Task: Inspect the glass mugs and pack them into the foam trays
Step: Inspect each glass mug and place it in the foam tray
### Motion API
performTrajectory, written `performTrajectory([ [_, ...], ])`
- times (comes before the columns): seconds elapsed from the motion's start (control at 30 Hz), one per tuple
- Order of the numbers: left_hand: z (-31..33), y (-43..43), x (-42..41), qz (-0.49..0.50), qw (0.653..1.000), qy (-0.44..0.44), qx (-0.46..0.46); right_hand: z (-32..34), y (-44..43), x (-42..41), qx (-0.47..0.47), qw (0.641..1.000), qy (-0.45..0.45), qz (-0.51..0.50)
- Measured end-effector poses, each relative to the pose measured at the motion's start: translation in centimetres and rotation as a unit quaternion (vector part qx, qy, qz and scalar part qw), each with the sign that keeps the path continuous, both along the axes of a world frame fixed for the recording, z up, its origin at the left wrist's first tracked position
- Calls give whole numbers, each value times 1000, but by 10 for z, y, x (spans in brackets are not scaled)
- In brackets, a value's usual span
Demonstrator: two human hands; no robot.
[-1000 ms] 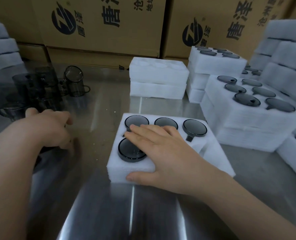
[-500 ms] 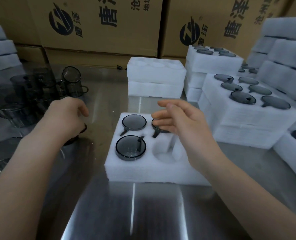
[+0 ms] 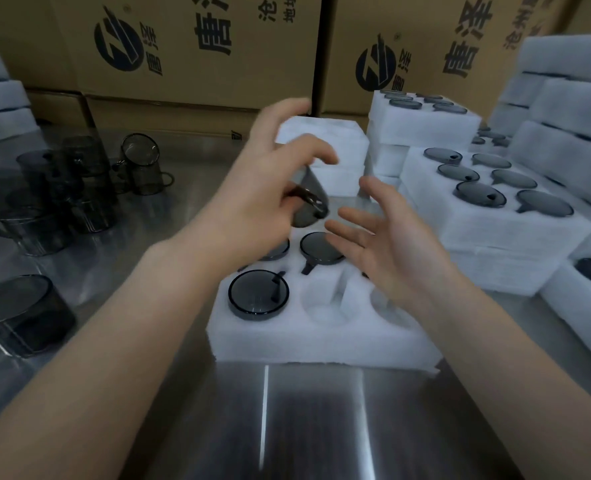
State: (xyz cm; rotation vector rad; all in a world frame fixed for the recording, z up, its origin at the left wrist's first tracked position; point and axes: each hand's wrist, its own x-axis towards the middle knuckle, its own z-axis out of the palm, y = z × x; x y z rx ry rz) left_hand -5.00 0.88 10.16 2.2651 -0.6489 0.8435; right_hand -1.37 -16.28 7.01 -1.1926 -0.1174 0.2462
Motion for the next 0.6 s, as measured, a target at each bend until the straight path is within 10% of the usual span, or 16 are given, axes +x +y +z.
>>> performTrajectory([
  [0.37,-21,-19,9,-54,995,-83,-16,-2,-7,12,62,996,-24,58],
  [0.6,-38,-7,23,-48,969,181,-159,2,-5,6,87,991,-52,89],
])
